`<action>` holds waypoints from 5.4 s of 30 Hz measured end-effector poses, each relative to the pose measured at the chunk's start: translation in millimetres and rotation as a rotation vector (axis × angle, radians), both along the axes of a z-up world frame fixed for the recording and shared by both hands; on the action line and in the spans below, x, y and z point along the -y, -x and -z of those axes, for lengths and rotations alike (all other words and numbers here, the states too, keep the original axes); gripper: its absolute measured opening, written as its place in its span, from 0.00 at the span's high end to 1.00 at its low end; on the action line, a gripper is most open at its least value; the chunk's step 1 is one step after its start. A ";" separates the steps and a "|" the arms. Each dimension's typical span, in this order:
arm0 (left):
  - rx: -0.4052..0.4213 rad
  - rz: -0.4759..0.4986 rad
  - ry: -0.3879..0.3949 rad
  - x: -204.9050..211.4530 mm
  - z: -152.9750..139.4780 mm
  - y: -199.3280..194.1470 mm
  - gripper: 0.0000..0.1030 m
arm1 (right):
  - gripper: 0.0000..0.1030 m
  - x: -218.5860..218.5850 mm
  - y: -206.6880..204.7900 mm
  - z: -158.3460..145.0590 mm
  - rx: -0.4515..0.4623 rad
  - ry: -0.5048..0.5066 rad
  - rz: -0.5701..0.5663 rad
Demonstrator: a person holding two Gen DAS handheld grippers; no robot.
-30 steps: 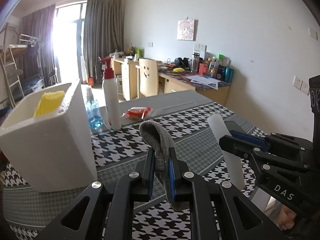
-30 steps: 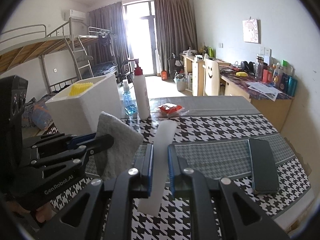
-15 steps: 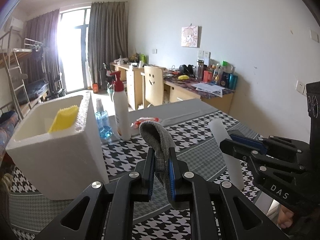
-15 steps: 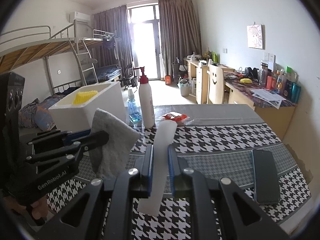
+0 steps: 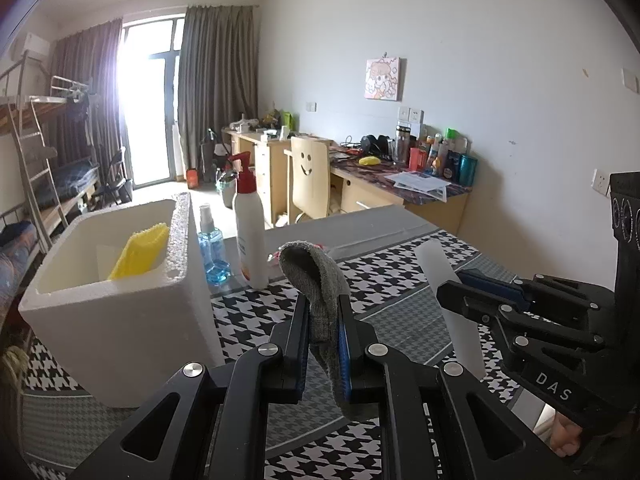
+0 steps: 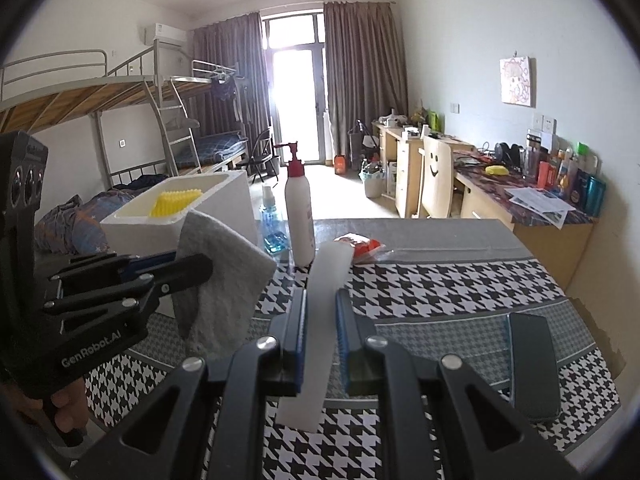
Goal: Organize soft objects
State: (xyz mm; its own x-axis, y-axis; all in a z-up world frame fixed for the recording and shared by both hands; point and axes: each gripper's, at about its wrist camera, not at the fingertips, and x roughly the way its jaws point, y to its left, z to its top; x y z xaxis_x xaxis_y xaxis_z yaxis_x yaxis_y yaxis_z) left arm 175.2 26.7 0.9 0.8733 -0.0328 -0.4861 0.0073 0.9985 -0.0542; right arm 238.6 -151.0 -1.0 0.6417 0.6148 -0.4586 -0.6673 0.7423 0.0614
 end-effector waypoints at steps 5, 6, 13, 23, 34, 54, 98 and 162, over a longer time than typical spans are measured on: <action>0.012 -0.011 -0.005 -5.2 -3.5 -0.6 0.87 | 0.83 -3.7 -0.4 -4.6 0.011 -0.004 -0.007; 0.014 -0.015 -0.005 -5.4 -4.1 -1.1 0.87 | 0.83 -4.2 -0.6 -5.1 0.012 -0.005 -0.008; 0.031 -0.036 -0.006 -18.0 -10.9 -2.4 0.87 | 0.83 -15.0 -2.1 -11.2 0.031 0.001 -0.029; 0.057 -0.063 -0.013 -30.4 -23.2 -5.2 0.87 | 0.83 -32.1 -2.2 -20.8 0.045 -0.007 -0.064; 0.084 -0.107 -0.020 -49.3 -38.1 -3.1 0.87 | 0.83 -50.4 4.0 -35.5 0.077 -0.018 -0.108; 0.108 -0.200 -0.034 -79.9 -54.8 -9.9 0.87 | 0.83 -80.3 -1.4 -47.9 0.092 -0.006 -0.193; -0.007 -0.385 -0.065 -153.5 -25.9 -45.5 0.85 | 0.84 -106.1 -5.3 -48.5 0.122 0.033 -0.259; 0.134 -0.400 -0.029 -126.4 -30.8 34.5 0.01 | 0.50 -134.0 -42.0 63.0 -0.198 0.262 -0.204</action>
State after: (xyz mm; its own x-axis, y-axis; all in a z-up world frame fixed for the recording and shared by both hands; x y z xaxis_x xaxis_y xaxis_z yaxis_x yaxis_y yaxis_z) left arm 140.7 153.1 31.7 0.8701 0.3333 -0.3631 -0.3757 0.9253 -0.0508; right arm 280.6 -17.0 -64.0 0.4017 0.5663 -0.7197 -0.7970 0.6032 0.0298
